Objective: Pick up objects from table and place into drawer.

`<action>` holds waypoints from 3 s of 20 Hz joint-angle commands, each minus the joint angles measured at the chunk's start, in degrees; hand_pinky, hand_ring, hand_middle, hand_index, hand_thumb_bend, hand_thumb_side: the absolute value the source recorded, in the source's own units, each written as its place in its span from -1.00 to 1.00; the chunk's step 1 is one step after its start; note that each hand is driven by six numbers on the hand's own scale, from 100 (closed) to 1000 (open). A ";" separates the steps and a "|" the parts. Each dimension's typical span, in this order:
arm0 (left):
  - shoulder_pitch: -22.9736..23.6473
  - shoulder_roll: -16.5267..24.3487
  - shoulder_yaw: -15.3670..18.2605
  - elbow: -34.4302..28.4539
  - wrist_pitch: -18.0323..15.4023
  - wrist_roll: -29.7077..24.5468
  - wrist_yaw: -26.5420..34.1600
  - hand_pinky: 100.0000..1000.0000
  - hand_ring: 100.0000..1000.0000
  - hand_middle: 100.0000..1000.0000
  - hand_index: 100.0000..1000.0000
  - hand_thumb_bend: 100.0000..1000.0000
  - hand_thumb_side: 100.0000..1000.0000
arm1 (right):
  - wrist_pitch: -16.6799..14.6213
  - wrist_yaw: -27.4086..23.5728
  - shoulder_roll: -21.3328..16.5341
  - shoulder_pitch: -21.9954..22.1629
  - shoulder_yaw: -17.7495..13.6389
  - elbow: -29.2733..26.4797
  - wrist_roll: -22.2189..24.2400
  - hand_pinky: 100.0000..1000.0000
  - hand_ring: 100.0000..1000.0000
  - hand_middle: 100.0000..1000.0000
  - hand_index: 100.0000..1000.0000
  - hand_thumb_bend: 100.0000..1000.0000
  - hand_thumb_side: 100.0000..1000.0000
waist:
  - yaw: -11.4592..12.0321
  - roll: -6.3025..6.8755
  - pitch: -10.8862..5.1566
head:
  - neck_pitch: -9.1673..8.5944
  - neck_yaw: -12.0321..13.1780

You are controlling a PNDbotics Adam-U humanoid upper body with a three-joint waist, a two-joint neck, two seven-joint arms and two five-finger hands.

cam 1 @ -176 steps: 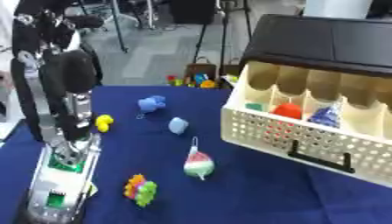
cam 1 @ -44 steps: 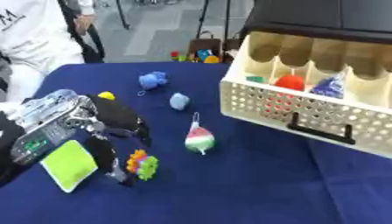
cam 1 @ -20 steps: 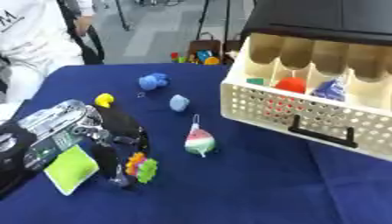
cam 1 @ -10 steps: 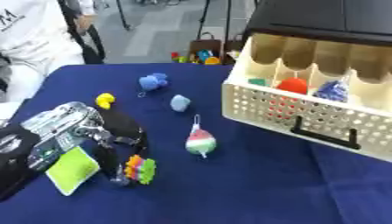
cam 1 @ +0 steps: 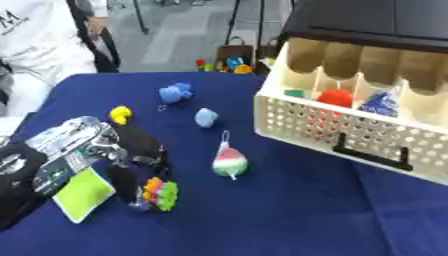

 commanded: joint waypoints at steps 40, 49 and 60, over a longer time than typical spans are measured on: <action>-1.47 0.57 1.04 -0.47 2.80 6.74 -1.40 -0.39 -0.01 -0.19 0.25 -0.90 0.03 | 0.31 1.12 -0.72 -0.05 -1.49 -0.40 -2.62 0.07 0.13 0.18 0.37 -1.00 0.55 | 0.26 -0.01 -1.48 | 0.08 0.55; -2.24 3.28 4.77 -8.85 6.14 3.66 -1.40 -0.39 -0.01 -0.20 0.20 -0.85 -0.07 | 0.45 1.25 -0.93 0.11 -1.38 -0.40 -2.60 0.07 0.13 0.18 0.37 -1.00 0.55 | 0.68 0.21 -1.86 | 0.39 0.15; -7.31 3.81 13.06 -21.11 11.34 2.51 3.61 -0.43 -0.05 -0.26 0.14 -0.97 -0.36 | 0.69 1.35 -1.25 0.62 -1.20 -0.40 -2.51 0.08 0.13 0.18 0.37 -1.00 0.56 | 1.06 0.49 -2.73 | 1.25 -2.16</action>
